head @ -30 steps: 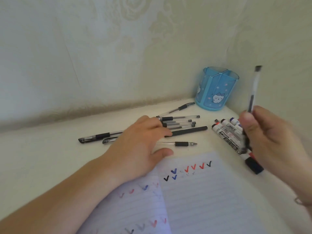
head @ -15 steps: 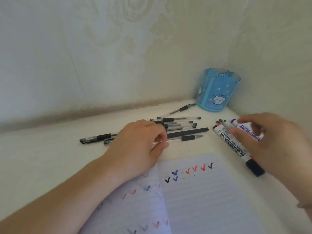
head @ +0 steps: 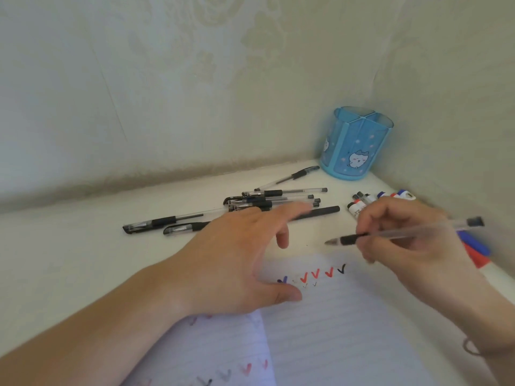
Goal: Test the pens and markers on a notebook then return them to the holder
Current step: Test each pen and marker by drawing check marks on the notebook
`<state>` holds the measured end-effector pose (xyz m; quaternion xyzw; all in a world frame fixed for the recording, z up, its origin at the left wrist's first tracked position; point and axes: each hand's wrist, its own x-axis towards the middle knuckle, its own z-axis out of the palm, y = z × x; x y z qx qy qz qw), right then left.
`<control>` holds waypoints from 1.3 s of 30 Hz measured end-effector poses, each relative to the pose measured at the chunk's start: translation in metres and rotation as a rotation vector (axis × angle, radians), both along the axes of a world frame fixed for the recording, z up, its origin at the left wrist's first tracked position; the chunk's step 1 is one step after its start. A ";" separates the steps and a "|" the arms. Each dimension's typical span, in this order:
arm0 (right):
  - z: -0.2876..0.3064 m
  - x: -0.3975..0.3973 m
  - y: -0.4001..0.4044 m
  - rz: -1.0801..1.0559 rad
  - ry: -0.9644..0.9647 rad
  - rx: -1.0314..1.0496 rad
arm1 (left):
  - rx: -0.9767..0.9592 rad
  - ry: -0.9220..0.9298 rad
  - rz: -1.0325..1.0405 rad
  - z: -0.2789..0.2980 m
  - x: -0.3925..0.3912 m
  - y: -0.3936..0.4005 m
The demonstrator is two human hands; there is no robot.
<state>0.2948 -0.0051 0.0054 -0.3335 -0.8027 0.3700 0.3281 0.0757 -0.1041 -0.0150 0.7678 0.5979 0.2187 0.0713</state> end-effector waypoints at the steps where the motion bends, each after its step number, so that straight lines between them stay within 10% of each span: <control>1: -0.001 -0.003 -0.003 0.064 0.040 -0.133 | 0.017 0.065 -0.017 -0.001 -0.002 0.001; 27: -0.007 -0.003 0.004 0.100 0.109 -0.212 | -0.052 -0.085 -0.113 -0.009 -0.014 0.009; 39: 0.030 -0.022 -0.046 0.260 0.126 -0.219 | 0.048 -0.050 0.290 0.017 -0.091 -0.052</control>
